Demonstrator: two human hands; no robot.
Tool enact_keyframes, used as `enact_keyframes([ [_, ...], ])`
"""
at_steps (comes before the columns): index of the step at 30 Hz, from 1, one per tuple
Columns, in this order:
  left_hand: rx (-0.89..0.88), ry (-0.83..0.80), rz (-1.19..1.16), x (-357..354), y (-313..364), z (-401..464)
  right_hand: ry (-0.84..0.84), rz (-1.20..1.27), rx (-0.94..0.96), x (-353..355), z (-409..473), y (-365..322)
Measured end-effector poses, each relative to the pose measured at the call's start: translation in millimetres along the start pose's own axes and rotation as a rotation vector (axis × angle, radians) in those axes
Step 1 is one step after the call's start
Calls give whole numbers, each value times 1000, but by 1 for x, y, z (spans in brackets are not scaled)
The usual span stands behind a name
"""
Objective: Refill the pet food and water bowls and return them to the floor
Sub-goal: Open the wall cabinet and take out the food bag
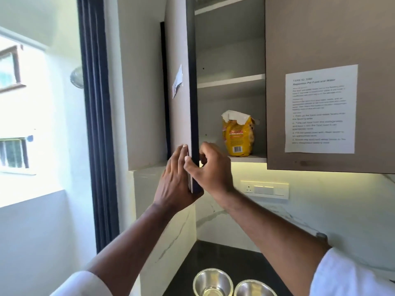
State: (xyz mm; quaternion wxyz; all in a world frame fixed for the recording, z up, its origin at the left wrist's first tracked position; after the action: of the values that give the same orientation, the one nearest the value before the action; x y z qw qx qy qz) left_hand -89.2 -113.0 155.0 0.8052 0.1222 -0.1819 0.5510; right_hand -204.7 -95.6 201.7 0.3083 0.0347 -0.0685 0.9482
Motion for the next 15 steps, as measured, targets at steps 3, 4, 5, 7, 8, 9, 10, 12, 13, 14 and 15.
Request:
enact_keyframes([
  [3, -7, 29, -13, 17, -15, -9, -15, 23, 47, -17, 1, -22],
  [4, -1, 34, -24, 21, -21, -11, -16, 33, 62, -24, 1, -28],
  [5, 12, 37, -37, 24, -27, -13, -15, 45, 72, -29, 2, -33],
  [7, 53, 40, -53, 27, -42, -16, -17, 66, 84, -39, 3, -41],
  [8, 71, 42, -57, 28, -50, -18, -16, 79, 92, -42, 2, -45],
  [9, 87, 47, -59, 30, -57, -19, -19, 99, 103, -45, 2, -49],
  [10, 100, 52, -61, 31, -61, -21, -23, 121, 111, -47, 1, -52],
  [12, 122, 67, -80, 32, -68, -24, -43, 171, 111, -51, -1, -55],
  [13, 140, 78, -103, 32, -71, -27, -59, 191, 112, -54, -2, -54],
  [14, 175, 86, -130, 30, -74, -30, -82, 202, 113, -57, -3, -54],
  [15, 224, 87, -162, 27, -79, -33, -104, 205, 113, -59, -4, -52],
])
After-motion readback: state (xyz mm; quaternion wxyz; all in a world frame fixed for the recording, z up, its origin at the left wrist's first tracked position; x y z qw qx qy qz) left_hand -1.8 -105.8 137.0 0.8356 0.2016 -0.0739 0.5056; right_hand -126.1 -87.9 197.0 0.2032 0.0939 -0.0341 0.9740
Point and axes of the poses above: each hand's wrist, its own z-axis towards the middle knuckle, its own x-axis out of the back of the hand, y = z × x, the point moved 9 cm from there along z, towards the middle knuckle, and after that the axes turned 6 degrees about x, right-handed, at the moved point
